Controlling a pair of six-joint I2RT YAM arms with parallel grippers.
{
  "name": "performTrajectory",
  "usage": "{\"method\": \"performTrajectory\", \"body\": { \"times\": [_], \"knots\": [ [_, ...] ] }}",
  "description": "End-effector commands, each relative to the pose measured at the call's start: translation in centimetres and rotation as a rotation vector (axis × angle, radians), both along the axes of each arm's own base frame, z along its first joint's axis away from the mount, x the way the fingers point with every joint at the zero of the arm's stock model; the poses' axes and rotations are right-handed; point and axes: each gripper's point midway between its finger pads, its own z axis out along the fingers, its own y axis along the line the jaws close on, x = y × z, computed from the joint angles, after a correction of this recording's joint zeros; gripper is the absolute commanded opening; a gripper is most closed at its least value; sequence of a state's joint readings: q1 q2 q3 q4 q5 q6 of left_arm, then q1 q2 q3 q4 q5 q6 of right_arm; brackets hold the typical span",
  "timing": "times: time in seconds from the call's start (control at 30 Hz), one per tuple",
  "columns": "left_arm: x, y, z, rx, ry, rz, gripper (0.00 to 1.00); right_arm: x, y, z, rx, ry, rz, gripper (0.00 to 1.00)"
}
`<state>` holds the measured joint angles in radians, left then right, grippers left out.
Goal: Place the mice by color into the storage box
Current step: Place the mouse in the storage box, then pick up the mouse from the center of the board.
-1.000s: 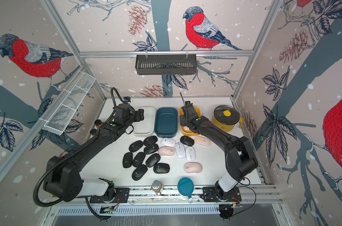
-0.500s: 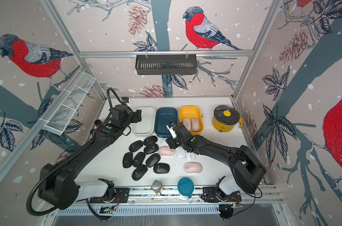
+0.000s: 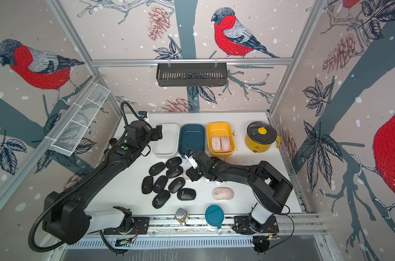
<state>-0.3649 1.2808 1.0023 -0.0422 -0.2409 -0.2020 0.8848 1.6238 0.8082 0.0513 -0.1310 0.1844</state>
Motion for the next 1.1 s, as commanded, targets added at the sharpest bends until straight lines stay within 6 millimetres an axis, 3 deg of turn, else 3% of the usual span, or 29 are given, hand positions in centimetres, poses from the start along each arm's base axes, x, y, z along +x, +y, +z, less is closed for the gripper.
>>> {"method": "performTrajectory", "body": {
  "times": [0.0,0.73,1.07],
  "knots": [
    [0.1,0.0,0.5,0.006,-0.021,0.005,0.86,-0.7,0.6,-0.3,0.026,0.025,0.021,0.74],
    [0.4,-0.1,-0.1,0.01,-0.008,0.003,0.86,-3.4,-0.6,-1.7,-0.073,0.025,0.021,0.76],
    [0.4,-0.1,-0.2,0.013,-0.006,0.005,0.86,-3.1,-0.7,-2.9,-0.156,-0.024,0.018,0.78]
  ]
}}
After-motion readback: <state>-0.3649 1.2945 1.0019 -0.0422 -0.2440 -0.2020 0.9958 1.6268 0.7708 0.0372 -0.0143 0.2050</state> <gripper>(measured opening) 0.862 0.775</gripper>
